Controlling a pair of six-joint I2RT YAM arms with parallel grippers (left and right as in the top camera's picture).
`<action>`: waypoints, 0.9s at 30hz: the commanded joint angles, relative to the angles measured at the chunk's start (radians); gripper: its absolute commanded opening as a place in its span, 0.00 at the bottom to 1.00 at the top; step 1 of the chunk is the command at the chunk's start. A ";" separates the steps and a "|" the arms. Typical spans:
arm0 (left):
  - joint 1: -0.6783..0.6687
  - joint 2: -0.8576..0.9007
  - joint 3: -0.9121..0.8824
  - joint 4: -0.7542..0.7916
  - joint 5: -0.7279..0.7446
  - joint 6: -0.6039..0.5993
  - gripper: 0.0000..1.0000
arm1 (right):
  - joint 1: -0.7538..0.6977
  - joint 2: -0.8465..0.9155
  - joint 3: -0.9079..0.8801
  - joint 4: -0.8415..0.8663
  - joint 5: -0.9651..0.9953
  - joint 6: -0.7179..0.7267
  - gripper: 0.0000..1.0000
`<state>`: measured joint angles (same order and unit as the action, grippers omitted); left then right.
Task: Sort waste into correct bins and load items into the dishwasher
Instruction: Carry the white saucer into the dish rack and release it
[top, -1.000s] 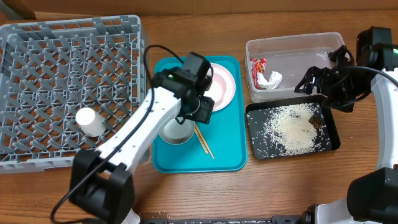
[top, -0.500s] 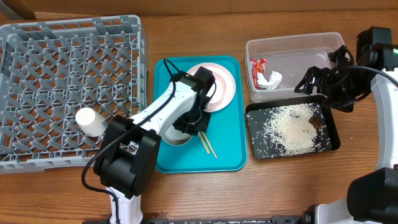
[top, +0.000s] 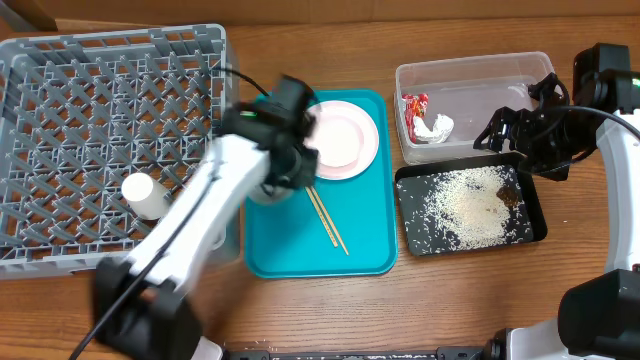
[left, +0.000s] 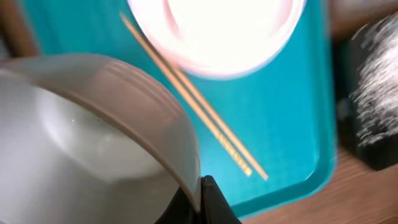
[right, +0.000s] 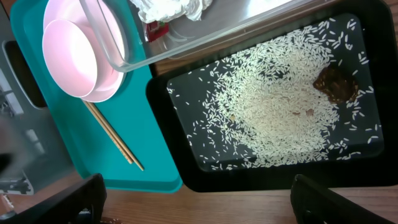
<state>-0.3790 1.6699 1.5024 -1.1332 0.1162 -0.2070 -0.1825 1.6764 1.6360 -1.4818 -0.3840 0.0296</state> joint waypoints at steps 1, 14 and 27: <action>0.145 -0.069 0.093 0.004 0.123 0.195 0.04 | 0.002 -0.032 0.002 0.003 0.009 -0.001 0.96; 0.615 -0.003 0.202 0.237 0.679 0.537 0.04 | 0.002 -0.032 0.002 0.002 0.009 -0.001 0.96; 0.778 0.272 0.202 0.419 0.916 0.589 0.04 | 0.002 -0.032 0.002 0.002 0.010 -0.001 0.96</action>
<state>0.3557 1.8858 1.6814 -0.7387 0.9085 0.3508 -0.1825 1.6764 1.6360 -1.4830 -0.3840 0.0292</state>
